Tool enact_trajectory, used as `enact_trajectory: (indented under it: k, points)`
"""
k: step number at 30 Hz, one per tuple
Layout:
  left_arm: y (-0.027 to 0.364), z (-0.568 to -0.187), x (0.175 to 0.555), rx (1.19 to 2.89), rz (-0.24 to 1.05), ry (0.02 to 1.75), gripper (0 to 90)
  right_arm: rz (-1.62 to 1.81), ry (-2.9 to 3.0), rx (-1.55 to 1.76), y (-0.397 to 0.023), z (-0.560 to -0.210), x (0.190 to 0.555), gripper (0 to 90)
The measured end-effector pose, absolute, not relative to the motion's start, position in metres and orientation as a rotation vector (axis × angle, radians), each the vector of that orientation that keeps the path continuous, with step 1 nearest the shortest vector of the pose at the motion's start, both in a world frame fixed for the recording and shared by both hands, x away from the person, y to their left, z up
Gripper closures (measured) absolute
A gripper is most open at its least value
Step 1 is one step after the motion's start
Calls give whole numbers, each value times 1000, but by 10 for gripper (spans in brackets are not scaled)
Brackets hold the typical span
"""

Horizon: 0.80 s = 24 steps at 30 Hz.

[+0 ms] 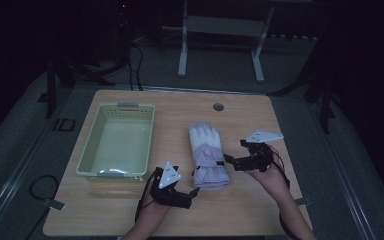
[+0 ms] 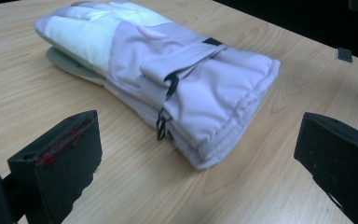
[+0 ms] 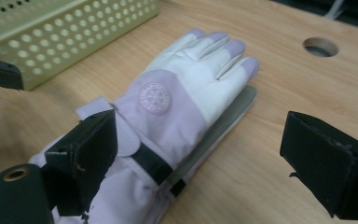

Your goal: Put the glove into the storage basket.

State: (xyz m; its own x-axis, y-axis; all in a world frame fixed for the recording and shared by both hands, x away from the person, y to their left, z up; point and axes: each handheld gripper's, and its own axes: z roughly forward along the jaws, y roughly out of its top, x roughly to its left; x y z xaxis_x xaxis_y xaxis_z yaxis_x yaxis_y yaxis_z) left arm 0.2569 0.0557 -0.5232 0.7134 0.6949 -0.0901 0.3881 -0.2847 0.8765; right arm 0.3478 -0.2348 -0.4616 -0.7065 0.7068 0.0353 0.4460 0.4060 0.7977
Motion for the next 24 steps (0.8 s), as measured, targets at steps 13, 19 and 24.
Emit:
enact_trajectory:
  k: [13, 19, 24]
  points:
    - [26, -509, 280, 2012, 341, 889, 248, 1188, 2326, 1003, -222, -471, 364, 269]
    - [25, -528, 291, 2023, 290, 1044, 365, 1143, 2381, 1051, -214, -492, 367, 314]
    - [24, -541, 292, 2034, 247, 1077, 364, 1076, 2424, 1114, -215, -511, 370, 321]
